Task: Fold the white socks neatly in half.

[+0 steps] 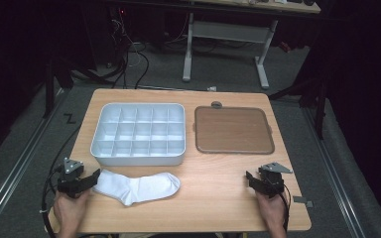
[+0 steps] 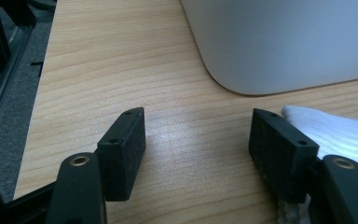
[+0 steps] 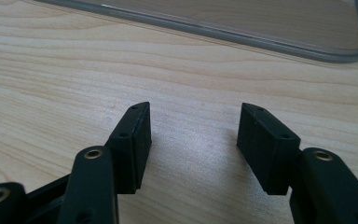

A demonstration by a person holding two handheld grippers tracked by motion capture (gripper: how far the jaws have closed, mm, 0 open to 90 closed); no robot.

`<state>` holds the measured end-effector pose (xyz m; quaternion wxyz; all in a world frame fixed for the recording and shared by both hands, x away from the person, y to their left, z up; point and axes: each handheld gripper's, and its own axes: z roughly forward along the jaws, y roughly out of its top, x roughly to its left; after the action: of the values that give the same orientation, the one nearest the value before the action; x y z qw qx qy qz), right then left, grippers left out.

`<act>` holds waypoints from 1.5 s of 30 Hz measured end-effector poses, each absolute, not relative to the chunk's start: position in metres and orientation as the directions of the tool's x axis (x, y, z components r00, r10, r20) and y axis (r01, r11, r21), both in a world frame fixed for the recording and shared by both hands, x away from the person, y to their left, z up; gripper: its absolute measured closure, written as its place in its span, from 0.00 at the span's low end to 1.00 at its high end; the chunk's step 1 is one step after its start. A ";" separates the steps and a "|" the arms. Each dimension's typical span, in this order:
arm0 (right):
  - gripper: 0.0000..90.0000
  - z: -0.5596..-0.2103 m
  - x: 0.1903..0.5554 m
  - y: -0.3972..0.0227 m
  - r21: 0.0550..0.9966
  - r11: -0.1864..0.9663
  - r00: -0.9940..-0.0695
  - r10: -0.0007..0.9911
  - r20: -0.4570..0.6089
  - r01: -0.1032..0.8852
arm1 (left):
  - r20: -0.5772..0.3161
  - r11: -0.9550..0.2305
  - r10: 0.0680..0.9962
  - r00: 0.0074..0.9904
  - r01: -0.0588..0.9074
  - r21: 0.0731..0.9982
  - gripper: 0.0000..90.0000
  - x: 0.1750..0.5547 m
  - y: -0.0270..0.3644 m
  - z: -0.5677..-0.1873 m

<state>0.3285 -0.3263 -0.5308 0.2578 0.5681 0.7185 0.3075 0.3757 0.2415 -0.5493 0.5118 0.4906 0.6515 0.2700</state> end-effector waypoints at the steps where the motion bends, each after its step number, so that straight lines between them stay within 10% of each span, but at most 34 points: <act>1: 0.49 -0.531 0.329 -0.326 0.735 0.165 -0.220 0.975 -0.022 0.658 | -0.402 0.373 0.916 0.005 0.363 0.854 0.41 0.376 0.241 -0.549; 45: 0.65 -0.511 0.320 -0.296 0.760 0.190 -0.328 0.944 0.031 0.621 | -0.612 0.523 0.782 0.123 0.405 0.750 0.44 0.343 0.243 -0.499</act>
<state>0.3199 -0.2956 -0.5113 0.2314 0.5317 0.7360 0.3495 0.3428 0.2434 -0.4988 0.5903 0.4617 0.6426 0.1594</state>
